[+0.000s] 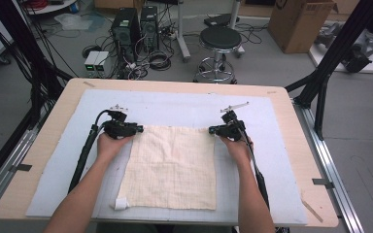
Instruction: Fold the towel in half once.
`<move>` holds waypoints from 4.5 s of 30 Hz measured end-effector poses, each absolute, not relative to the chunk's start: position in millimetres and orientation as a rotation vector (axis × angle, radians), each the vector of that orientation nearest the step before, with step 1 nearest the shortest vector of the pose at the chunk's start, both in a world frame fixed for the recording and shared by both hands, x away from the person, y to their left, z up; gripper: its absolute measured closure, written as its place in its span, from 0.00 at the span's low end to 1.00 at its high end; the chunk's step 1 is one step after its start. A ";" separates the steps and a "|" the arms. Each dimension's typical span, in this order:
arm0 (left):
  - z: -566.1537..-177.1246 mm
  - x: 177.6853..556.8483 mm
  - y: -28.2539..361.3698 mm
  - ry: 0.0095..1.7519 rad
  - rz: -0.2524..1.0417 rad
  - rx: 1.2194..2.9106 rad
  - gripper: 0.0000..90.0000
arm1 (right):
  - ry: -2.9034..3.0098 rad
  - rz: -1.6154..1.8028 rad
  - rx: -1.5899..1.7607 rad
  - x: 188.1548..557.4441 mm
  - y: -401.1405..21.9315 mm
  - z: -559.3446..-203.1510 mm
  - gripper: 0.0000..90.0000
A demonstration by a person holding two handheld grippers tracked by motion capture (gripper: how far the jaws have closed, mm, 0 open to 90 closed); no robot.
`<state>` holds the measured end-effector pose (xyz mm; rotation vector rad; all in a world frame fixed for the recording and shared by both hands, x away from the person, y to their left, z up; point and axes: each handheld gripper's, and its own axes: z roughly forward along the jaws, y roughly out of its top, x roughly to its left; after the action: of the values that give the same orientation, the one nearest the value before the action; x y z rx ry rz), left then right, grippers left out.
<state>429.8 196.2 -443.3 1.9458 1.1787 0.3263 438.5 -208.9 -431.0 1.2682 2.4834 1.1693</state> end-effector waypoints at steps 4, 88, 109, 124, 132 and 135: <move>-443.7 426.0 184.9 1.185 0.461 1.984 0.85 | 2.481 1.172 1.265 439.4 -206.4 -433.5 0.95; -407.8 323.4 236.7 0.917 0.258 1.818 0.97 | 2.550 1.502 0.979 346.8 -224.4 -389.9 0.96; -423.7 281.6 243.8 0.869 0.216 1.845 0.97 | 2.592 1.510 0.939 313.2 -221.1 -406.3 0.96; -427.4 261.5 243.8 0.827 0.192 1.872 0.97 | 2.602 1.500 0.918 295.7 -222.4 -412.0 0.96; -430.4 253.5 244.1 0.810 0.173 1.897 0.97 | 2.619 1.463 0.906 284.8 -221.6 -416.4 0.96; -431.1 250.1 244.4 0.807 0.169 1.902 0.97 | 2.622 1.455 0.907 280.9 -221.9 -418.1 0.96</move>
<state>250.1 244.4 -431.1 1.9015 0.8073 0.1695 280.9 -221.9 -418.1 0.9069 2.6218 1.4552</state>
